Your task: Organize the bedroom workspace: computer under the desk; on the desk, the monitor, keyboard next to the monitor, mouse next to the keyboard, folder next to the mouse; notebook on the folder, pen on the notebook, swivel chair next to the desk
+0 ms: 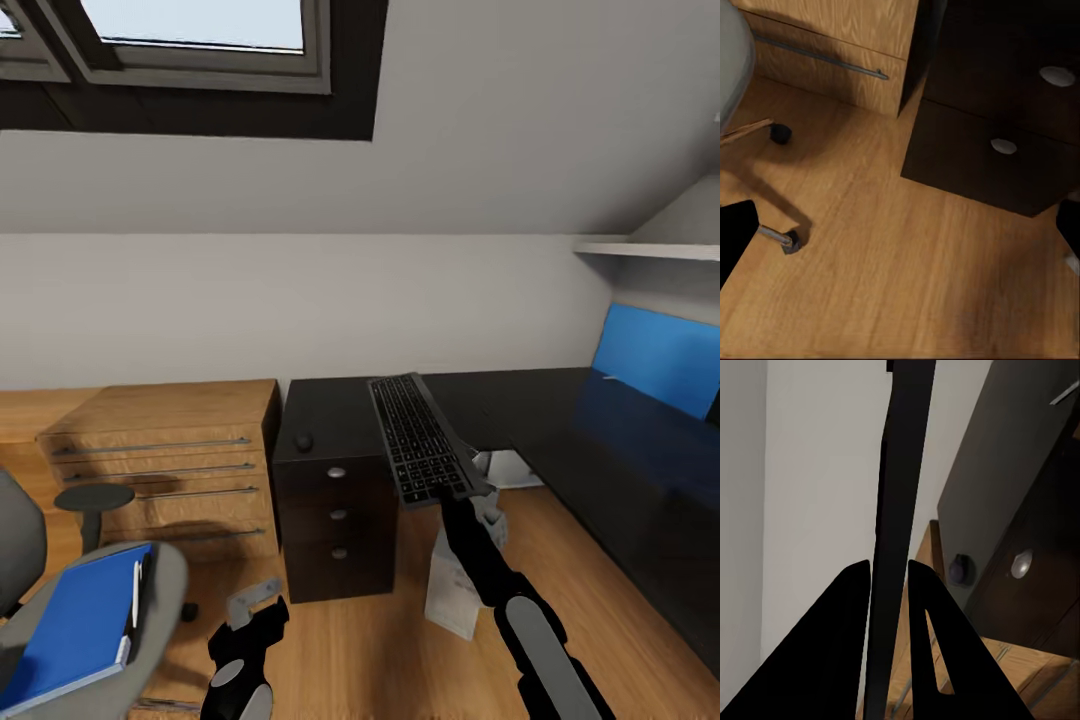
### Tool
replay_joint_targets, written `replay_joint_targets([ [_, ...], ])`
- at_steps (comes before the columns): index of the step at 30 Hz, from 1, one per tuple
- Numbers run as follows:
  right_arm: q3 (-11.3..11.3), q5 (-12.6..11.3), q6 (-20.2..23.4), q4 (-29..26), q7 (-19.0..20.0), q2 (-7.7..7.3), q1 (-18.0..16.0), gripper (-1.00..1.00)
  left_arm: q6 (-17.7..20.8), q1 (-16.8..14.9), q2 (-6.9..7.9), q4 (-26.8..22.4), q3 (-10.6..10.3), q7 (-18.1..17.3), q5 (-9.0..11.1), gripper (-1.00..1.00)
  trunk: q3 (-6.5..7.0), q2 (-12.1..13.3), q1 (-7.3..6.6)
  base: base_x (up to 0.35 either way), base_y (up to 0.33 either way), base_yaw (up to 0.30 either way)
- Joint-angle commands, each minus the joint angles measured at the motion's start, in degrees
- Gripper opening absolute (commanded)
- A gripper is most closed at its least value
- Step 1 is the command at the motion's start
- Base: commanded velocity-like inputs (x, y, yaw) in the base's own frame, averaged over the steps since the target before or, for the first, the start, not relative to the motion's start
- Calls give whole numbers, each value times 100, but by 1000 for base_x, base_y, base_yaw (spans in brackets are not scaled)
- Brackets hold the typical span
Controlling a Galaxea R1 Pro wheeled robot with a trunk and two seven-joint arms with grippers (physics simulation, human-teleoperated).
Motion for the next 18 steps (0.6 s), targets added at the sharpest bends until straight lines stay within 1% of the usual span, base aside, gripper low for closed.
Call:
replay_joint_targets([
  [1, -17, -63, 17, -1, 26, 1, -3, -100, 26, -4, 2, -9, -8, 38, 20, 100, 12, 38, -26, -280, -246, 0],
  [4, -84, -63, 19, -1, 25, 1, -3, -100, 28, -4, -8, -9, -9, 38, 20, 100, 66, 158, -92, -280, -247, 0],
  [10, -103, -63, 19, 6, 26, 1, 0, -100, 37, -3, -20, -4, -15, 38, 20, 100, 174, 399, -224, -279, -247, 0],
  [12, -108, -63, 19, 10, 26, 1, -1, -100, 47, -4, -19, -1, -74, 31, 20, 100, 210, 479, -268, -279, -247, 0],
  [13, -122, -63, 19, 16, 26, 1, -2, -100, 45, -4, -18, -1, -141, 30, 20, 100, 228, 519, -290, -279, -247, 0],
  [15, -191, -65, 19, 25, 26, 6, -3, -100, 44, -4, -17, -1, -193, 34, 20, 100, 264, 599, -333, -279, -247, 0],
  [16, -294, -71, 34, 84, 12, 17, -4, -100, 43, -4, -16, -1, -226, 32, 20, 100, 282, 639, -355, -279, -247, 0],
  [17, -305, -73, 35, 91, 12, 21, -4, -100, 45, -4, -16, -1, -230, 32, 20, 100, 300, 680, -377, -279, -247, 0],
  [18, -311, -533, 34, 103, 23, 16, -3, -100, 51, -4, -16, -1, -237, 34, 20, 100, 318, 720, -399, -279, -247, 0],
])
